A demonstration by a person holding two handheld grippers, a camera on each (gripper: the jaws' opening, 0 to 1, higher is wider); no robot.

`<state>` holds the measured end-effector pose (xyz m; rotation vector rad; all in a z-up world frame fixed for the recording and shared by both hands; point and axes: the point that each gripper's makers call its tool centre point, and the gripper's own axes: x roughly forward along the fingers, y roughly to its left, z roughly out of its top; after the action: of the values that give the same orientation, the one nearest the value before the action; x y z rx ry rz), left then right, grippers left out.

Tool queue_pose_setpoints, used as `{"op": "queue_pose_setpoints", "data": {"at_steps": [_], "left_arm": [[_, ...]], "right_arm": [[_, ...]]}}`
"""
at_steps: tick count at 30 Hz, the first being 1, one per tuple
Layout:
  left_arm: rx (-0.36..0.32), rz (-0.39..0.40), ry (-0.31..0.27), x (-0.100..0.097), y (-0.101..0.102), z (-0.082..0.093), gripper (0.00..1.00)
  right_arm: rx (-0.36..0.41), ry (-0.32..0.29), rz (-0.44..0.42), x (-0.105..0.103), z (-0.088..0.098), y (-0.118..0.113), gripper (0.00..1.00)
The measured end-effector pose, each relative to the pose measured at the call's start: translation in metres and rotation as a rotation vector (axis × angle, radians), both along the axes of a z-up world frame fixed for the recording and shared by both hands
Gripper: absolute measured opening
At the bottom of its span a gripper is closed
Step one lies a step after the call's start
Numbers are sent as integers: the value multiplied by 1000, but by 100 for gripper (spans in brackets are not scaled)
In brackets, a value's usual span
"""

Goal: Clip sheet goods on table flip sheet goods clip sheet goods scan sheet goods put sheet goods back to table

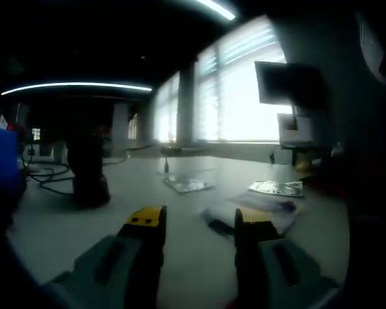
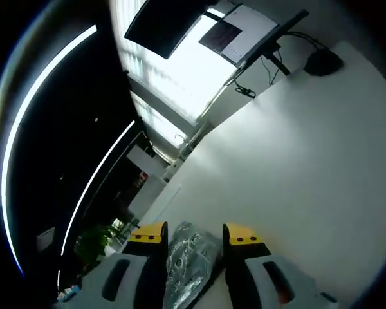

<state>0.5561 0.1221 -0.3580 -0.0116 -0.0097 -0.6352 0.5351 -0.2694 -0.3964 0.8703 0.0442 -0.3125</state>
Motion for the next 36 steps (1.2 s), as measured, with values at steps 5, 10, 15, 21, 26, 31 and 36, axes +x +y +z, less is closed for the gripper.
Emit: {"op": "queue_pose_setpoints", "data": {"at_steps": [5,10,15,21,26,31,36], "left_arm": [[4,-1,-1,0,0,0,35],[3,0,-1,0,0,0,35],[2,-2,-1,0,0,0,35],[2,-1,-1,0,0,0,35],[2,0,-1,0,0,0,35],[2,1,-2,0,0,0,35],[0,-1,-2,0,0,0,35]], "right_arm": [[-54,-19,19,2,10,4,36],[-125,-33,52,6,19,5,40],[-335,-53,136,13,37,12,47],[-461,-79,213,20,55,24,49],[-545,-86,270,26,63,33,50],[-619,-83,318,29,69,34,51],[-683,-68,396,30,69,33,52]]}}
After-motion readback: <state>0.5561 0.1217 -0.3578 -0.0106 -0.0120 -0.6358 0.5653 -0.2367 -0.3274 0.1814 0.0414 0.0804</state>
